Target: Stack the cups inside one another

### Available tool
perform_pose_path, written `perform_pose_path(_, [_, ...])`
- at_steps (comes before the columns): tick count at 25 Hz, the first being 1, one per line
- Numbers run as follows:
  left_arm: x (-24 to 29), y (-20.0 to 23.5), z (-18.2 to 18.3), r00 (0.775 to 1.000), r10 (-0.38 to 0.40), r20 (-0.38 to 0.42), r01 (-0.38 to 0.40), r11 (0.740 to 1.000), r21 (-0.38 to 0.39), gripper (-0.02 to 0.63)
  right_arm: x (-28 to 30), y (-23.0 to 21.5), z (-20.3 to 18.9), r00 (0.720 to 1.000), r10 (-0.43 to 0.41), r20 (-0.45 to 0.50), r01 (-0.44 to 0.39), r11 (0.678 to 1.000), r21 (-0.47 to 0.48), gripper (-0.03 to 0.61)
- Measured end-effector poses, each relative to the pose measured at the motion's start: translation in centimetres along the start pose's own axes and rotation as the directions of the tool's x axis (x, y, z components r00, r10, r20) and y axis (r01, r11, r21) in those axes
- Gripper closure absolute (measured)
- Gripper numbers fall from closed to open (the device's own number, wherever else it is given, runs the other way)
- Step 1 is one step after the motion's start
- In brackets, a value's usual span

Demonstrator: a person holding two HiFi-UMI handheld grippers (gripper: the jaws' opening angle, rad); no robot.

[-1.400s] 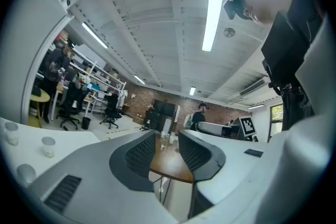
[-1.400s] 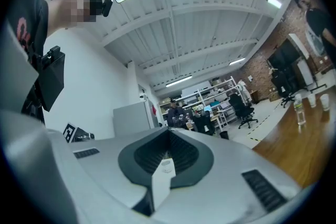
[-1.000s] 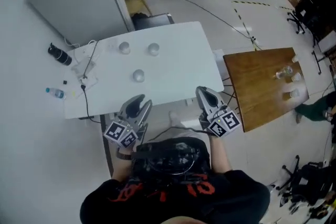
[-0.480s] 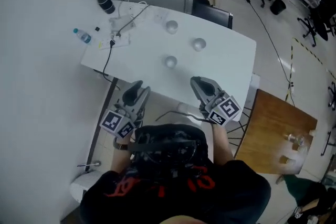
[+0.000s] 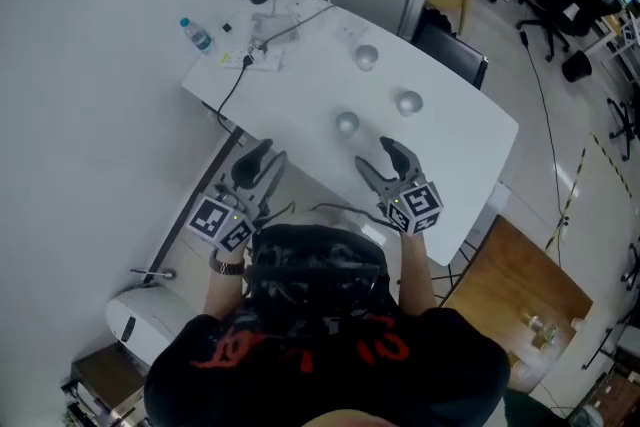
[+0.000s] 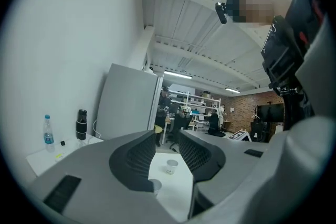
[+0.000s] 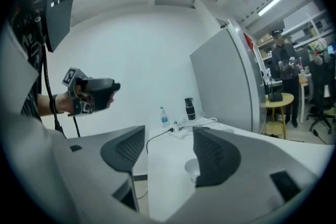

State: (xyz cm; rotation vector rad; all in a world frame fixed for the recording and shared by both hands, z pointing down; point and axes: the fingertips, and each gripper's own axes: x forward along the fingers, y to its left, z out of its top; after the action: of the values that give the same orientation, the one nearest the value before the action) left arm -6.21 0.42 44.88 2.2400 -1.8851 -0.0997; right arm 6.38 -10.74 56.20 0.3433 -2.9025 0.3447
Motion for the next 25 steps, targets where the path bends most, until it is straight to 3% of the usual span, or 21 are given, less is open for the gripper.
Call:
perform_pose_path(2, [0.5,-0.1,0.3,1.000,-0.001,-0.005,0.001,1.000,0.012,0.472,1.0,-0.4,-2.6,0.998,-0.008,-0.069,0.008,1.000,0.010,0.213])
perform_pose_path(4, [1.1,0.4,0.5,1.000,-0.005,0.000,0.005,1.000,0.001,0.472,2.2,-0.8,-4.6,0.994,-0.002,-0.112,0.007,0.999,0.044,0.213])
perform_pose_path(5, [1.5,0.8,0.6,1.000,-0.007,0.005,0.007,1.000,-0.012,0.472,2.7,-1.1,-5.2,0.992,0.000,-0.126,0.008,0.998,0.062,0.174])
perform_pose_path(12, [5.9,1.6,0.1,0.998,-0.067,-0.023,0.066,0.998,-0.024,0.472,5.7,-4.3,-8.0,0.974,-0.090,-0.207,0.101,0.994,0.044,0.172])
perform_pose_path(19, [9.2,5.6,-0.7,0.982,-0.179,-0.059,0.176,0.983,-0.055,0.472,10.6,-6.7,-13.4,0.914,-0.250,-0.319,0.276,0.960,0.038,0.172])
perform_pose_path(25, [9.7,12.4,-0.8,0.964,-0.258,-0.068,0.251,0.963,-0.097,0.472,16.2,-8.9,-17.6,0.826,-0.330,-0.456,0.360,0.933,-0.023,0.172])
